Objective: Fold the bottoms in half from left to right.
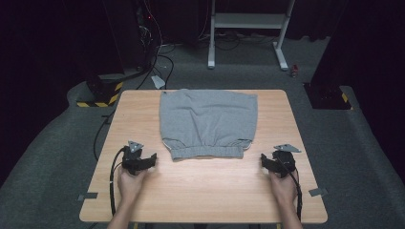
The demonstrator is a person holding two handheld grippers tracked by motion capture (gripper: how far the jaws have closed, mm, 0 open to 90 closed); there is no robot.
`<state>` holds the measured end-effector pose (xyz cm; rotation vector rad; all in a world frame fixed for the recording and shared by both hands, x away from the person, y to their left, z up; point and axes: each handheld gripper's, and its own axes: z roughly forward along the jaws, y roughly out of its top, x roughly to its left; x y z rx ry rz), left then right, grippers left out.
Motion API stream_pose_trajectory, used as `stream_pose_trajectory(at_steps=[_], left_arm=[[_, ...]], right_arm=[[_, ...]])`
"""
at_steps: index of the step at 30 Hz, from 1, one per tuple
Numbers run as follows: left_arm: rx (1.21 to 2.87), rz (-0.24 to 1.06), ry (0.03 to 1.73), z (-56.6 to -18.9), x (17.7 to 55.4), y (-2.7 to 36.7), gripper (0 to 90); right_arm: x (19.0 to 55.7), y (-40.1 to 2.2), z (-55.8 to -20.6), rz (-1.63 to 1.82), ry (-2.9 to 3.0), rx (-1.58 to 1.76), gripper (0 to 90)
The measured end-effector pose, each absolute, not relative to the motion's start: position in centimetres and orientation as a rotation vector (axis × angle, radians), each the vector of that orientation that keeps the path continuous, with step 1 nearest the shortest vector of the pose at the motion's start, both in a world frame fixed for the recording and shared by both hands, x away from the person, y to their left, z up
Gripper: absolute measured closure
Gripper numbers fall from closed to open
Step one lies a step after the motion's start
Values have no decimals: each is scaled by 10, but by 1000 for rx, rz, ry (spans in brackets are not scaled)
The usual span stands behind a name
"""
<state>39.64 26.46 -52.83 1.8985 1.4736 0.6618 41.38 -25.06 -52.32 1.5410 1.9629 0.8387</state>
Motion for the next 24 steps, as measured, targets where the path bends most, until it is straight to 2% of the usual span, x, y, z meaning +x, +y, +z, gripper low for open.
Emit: stream_pose_trajectory(at_steps=[13, 18, 22, 24], left_arm=[[1904, 650, 1458, -528, 397, 263, 246], [1907, 645, 1445, -528, 397, 262, 265], [1863, 573, 1423, -527, 398, 257, 291], [1861, 568, 1409, -527, 398, 254, 308]], right_arm=[[413, -251, -523, 841, 1969, 1530, 330], [412, -249, -522, 841, 1964, 1534, 432], [411, -247, -520, 868, 1975, 1527, 448], [409, -243, -516, 880, 1968, 1492, 484]])
